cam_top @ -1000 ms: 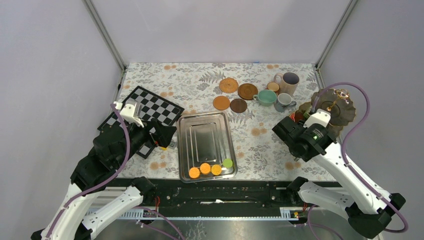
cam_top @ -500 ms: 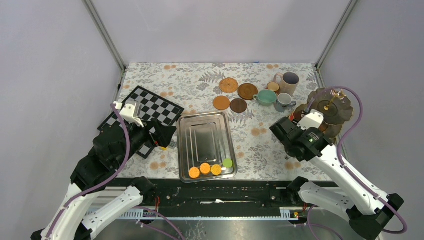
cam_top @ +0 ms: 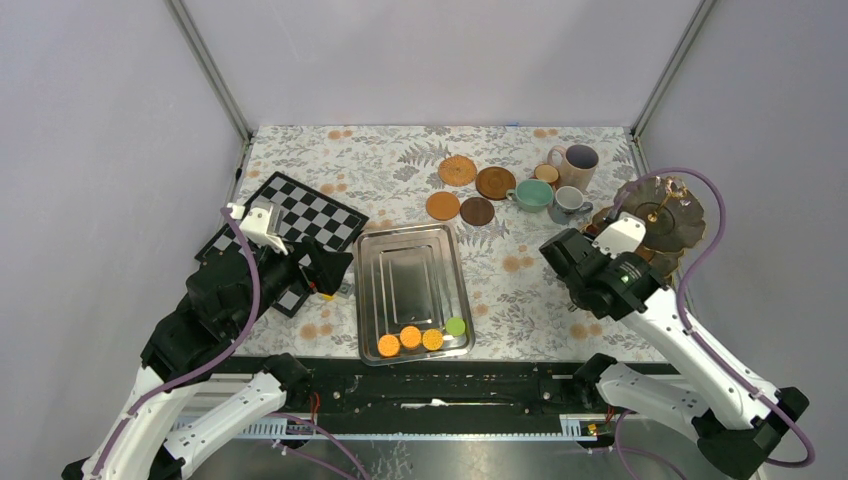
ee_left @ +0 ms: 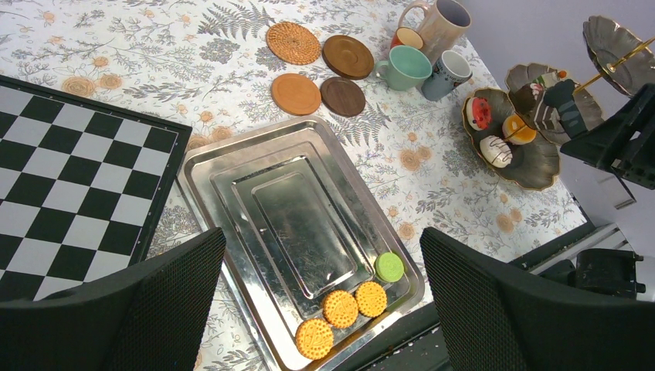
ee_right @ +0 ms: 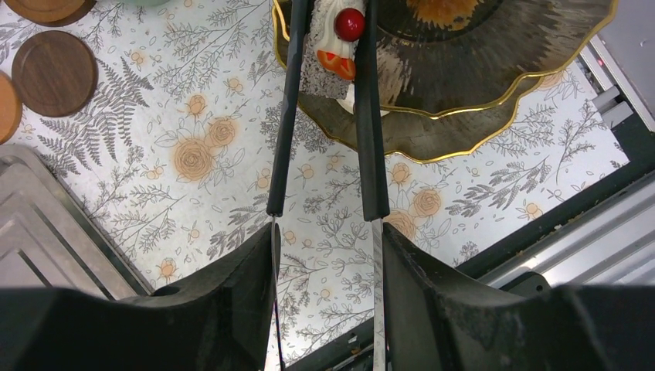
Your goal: Serve the afternoon tea
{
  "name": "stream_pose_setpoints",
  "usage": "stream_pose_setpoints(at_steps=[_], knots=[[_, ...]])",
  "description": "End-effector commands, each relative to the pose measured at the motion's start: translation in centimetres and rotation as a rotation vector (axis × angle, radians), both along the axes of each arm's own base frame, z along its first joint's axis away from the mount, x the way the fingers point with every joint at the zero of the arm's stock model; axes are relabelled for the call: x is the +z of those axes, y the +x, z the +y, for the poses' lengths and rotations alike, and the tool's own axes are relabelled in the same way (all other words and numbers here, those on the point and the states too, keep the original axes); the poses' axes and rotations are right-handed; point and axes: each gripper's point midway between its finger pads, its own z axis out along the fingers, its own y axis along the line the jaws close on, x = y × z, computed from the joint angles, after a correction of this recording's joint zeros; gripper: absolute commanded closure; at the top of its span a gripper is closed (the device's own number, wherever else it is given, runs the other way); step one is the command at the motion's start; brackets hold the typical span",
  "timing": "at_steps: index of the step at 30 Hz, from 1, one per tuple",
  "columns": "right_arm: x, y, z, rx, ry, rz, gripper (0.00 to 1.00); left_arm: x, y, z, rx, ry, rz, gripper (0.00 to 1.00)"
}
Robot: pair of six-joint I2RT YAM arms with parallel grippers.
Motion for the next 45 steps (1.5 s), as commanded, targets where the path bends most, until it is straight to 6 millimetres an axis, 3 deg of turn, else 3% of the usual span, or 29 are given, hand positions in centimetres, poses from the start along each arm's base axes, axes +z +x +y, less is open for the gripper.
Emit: stream_pose_setpoints(at_steps=[1, 10, 21, 29, 39, 45], knots=[[2.0, -0.8, -0.8, -0.020, 0.045, -0.057, 0.60, 1.0, 0.0, 0.0, -0.004, -0.009, -0.027, 0.01], [2.5, -2.8, -3.5, -0.097, -0.018, -0.038, 0.59, 0.8, 0.1, -0.3, -0.013, -0.010, -0.021, 0.01], [1.0, -1.7, -4.5, -0.162, -0.177, -0.001, 0.50, 1.6, -0.3, -0.2, -0.019, -0.028, -0.031, 0.01], [0.3, -1.5, -4.4, -0.165, -0.187, 0.028, 0.45, 1.7, -0.5, 0.1, -0.013, -0.032, -0.035, 0.01], [1.3, -1.9, -4.0, -0.118, -0.141, 0.041, 0.37, 1.8, -0.5, 0.1, -0.012, -0.030, -0.037, 0.01], [3.6, -2.3, -3.7, -0.025, -0.098, 0.011, 0.37, 1.8, -0.3, -0.2, -0.015, -0.034, -0.027, 0.01]])
